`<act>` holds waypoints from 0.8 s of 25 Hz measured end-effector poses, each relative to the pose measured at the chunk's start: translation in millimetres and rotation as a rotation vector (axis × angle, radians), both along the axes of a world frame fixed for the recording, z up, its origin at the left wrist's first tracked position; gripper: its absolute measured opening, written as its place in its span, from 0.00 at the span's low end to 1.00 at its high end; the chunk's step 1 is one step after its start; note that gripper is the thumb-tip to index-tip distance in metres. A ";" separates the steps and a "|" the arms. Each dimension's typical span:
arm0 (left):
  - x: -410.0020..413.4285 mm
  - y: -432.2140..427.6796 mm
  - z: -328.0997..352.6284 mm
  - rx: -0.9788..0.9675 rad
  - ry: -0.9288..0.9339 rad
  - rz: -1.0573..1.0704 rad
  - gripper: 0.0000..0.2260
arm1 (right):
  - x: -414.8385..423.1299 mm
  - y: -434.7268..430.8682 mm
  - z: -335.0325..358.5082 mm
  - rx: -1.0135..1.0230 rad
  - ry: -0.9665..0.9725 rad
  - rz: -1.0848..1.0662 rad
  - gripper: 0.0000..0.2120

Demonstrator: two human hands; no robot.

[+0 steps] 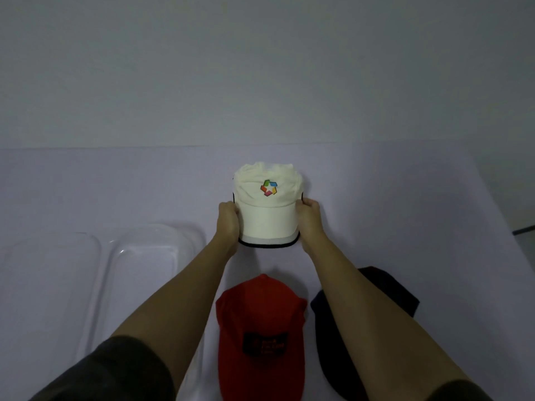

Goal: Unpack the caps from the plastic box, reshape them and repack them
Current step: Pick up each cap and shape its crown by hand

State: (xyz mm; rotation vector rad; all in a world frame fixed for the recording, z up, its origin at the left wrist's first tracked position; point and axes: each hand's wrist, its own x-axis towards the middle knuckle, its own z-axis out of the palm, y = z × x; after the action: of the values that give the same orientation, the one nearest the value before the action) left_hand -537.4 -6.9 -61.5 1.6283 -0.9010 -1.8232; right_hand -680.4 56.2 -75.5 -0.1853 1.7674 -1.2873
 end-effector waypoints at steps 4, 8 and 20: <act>8.3 -0.7 -9.8 -0.126 -0.307 -0.267 0.09 | 2.7 6.7 -11.0 0.085 0.073 0.041 0.16; 9.6 4.4 -16.7 -0.255 -0.429 -0.362 0.14 | 2.3 12.4 -16.9 0.120 0.202 0.105 0.17; 5.3 7.4 -33.1 -0.420 -0.648 -0.343 0.14 | -3.6 13.3 -28.6 0.179 0.483 0.358 0.19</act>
State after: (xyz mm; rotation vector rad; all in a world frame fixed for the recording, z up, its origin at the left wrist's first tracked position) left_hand -532.2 0.5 -94.5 1.8768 -1.7994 -1.1568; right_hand -683.9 69.5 -104.1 -0.7247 2.1189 -0.8643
